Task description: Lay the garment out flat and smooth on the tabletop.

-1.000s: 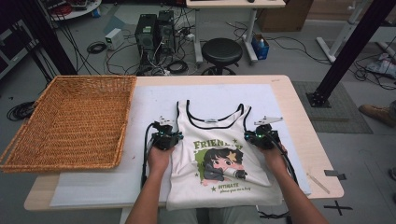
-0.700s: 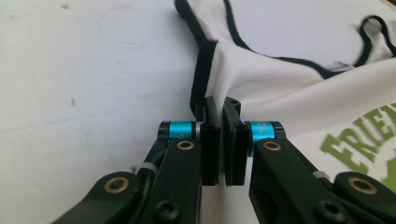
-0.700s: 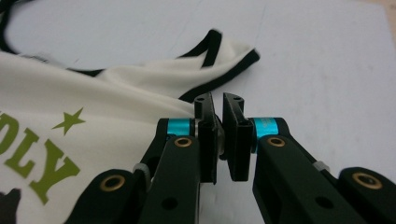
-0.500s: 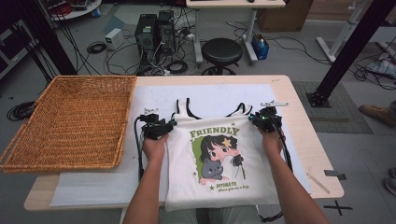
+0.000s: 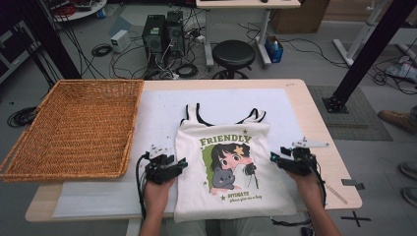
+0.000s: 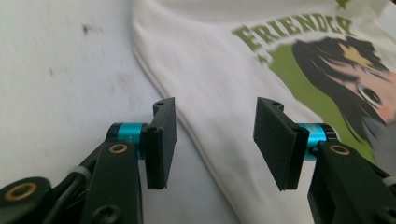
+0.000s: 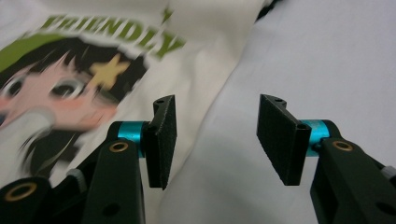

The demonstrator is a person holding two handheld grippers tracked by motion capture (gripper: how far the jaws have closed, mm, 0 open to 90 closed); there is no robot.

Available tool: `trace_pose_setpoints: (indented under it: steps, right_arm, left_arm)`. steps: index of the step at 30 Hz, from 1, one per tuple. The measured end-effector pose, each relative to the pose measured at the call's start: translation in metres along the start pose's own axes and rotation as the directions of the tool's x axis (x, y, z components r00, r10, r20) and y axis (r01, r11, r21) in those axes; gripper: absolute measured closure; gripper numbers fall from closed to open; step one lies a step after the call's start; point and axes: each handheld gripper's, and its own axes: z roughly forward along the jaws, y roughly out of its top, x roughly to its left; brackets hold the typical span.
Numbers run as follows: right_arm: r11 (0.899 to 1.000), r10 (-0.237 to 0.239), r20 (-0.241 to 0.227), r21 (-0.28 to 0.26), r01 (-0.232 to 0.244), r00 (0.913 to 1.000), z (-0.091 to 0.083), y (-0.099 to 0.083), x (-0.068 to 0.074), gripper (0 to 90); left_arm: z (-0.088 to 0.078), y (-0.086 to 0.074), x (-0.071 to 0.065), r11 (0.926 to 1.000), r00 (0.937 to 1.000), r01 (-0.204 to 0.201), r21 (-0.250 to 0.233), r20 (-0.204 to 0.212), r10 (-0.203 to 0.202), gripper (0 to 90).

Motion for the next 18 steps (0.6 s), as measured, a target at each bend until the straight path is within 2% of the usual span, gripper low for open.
trace_pose_setpoints:
  steps: [1,2,3,4,6,7,8,9,11,12,13,14,16,18]
  right_arm:
    - [1.000,-0.025,-0.017,0.014,0.026,0.9995,-0.003,-0.006,0.003,56.0]
    - [0.999,-0.032,-0.011,0.027,0.032,0.9994,-0.005,-0.012,0.008,56.0]
    - [0.999,-0.039,-0.008,0.035,0.040,0.9992,-0.007,-0.015,0.010,56.3]
    - [0.999,-0.028,-0.015,0.029,0.028,0.9995,-0.011,-0.020,0.013,56.4]
    - [0.999,-0.024,-0.012,0.022,0.024,0.9996,-0.018,-0.027,0.018,57.0]
    - [1.000,-0.022,-0.011,0.021,0.022,0.9997,-0.022,-0.031,0.021,57.2]
    - [0.999,-0.022,-0.010,0.029,0.022,0.9997,-0.025,-0.035,0.025,57.5]
    - [0.998,-0.025,-0.008,0.056,0.026,0.9997,-0.026,-0.039,0.027,57.3]
    - [0.998,-0.043,0.026,0.040,0.042,0.9987,-0.029,-0.047,0.034,64.0]
    - [0.998,-0.063,0.041,0.034,0.061,0.9972,-0.031,-0.049,0.035,76.7]
    - [0.997,-0.066,0.020,0.029,0.066,0.9976,-0.032,-0.050,0.035,87.8]
    - [0.997,-0.072,0.016,0.028,0.072,0.9973,-0.033,-0.051,0.036,89.3]
    - [0.998,-0.065,-0.001,0.017,0.065,0.9979,-0.041,-0.053,0.040,89.4]
    - [0.999,-0.054,-0.020,-0.008,0.054,0.9984,-0.056,-0.056,0.046,89.4]
  left_arm:
    - [-0.003,-0.002,-0.002,0.9998,0.9997,0.020,0.002,0.014,-0.020,49.1]
    - [-0.004,-0.004,-0.003,0.9996,0.9995,0.022,0.019,0.022,-0.023,49.1]
    - [-0.004,-0.006,-0.006,0.9979,0.9989,0.023,0.060,0.039,-0.025,49.1]
    - [-0.006,-0.008,-0.009,0.9984,0.9992,0.010,0.056,0.039,-0.012,48.8]
    - [-0.008,-0.012,-0.014,0.9979,0.9978,0.007,0.065,0.065,-0.011,49.2]
    - [-0.009,-0.014,-0.016,0.9980,0.9969,-0.009,0.063,0.079,0.004,49.2]
    - [-0.010,-0.018,-0.019,0.9983,0.9967,-0.038,0.044,0.074,0.035,49.9]
    - [-0.011,-0.022,-0.022,0.9966,0.9960,-0.075,0.035,0.050,0.073,53.6]
    - [-0.013,-0.023,-0.026,0.9915,0.9925,-0.119,0.053,0.033,0.118,74.9]
    - [-0.013,-0.023,-0.025,0.9903,0.9915,-0.126,0.060,0.042,0.123,87.1]
    - [-0.015,-0.023,-0.025,0.9907,0.9920,-0.121,0.063,0.044,0.118,87.4]
    - [-0.019,-0.024,-0.022,0.9929,0.9935,-0.108,0.051,0.043,0.106,87.5]
    - [-0.032,-0.028,-0.016,0.9983,0.9966,-0.057,0.003,0.059,0.057,87.6]
    - [-0.043,-0.030,-0.013,0.9982,0.9953,-0.057,-0.020,0.077,0.058,87.6]
